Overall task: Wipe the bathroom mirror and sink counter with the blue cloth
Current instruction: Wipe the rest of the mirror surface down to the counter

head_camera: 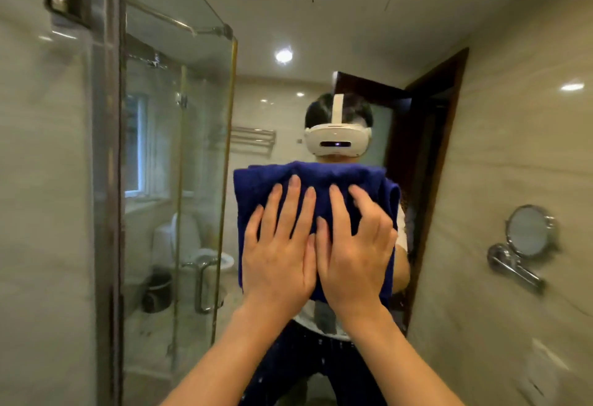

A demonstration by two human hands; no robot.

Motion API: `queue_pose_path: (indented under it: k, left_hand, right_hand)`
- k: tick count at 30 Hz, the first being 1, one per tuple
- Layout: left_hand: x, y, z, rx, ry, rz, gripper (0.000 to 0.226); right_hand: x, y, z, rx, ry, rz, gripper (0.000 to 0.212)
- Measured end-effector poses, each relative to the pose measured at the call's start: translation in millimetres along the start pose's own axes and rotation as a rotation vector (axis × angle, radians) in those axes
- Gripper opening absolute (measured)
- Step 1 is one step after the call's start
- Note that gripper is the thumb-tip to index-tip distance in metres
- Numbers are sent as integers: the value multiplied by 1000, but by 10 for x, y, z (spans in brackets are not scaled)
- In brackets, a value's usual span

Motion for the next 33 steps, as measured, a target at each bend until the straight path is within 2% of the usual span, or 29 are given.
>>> queue_pose_path:
  k: [4,11,14,17,22,25,33]
  left_hand:
    - [69,-39,317,-50,18,3,59]
    - [372,71,-793,45,51,50,55]
    - [607,13,-921,96,78,28,54]
    - [862,-96,-629,96,39,52,54]
    - [1432,-342,287,-38,-69,72,59]
    - [1564,-391,460,-77,-78,58,61]
    - [1879,-248,-661,35,-23,94,56]
  right_hand:
    - [49,30,315,-47,-5,3,44]
    - [329,133,-831,88,-29,1,38]
    - [547,191,-952,122,-13,22,37]
    - [787,274,-577,128,-51,20,37]
    - [1331,536,461,56,-84,67,38]
    - [1475,603,650,28,-86,79,38]
    - [1770,703,-514,141,-93,53,37]
Point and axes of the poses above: each hand's wrist, its own z-axis away from the middle knuckle, its own y-axis out of the back of the hand, x = y × z, the point moved 1 cm from there along -z, towards the middle knuckle, and after that the axes turned 2 degrees about z, right-handed, at the moved point
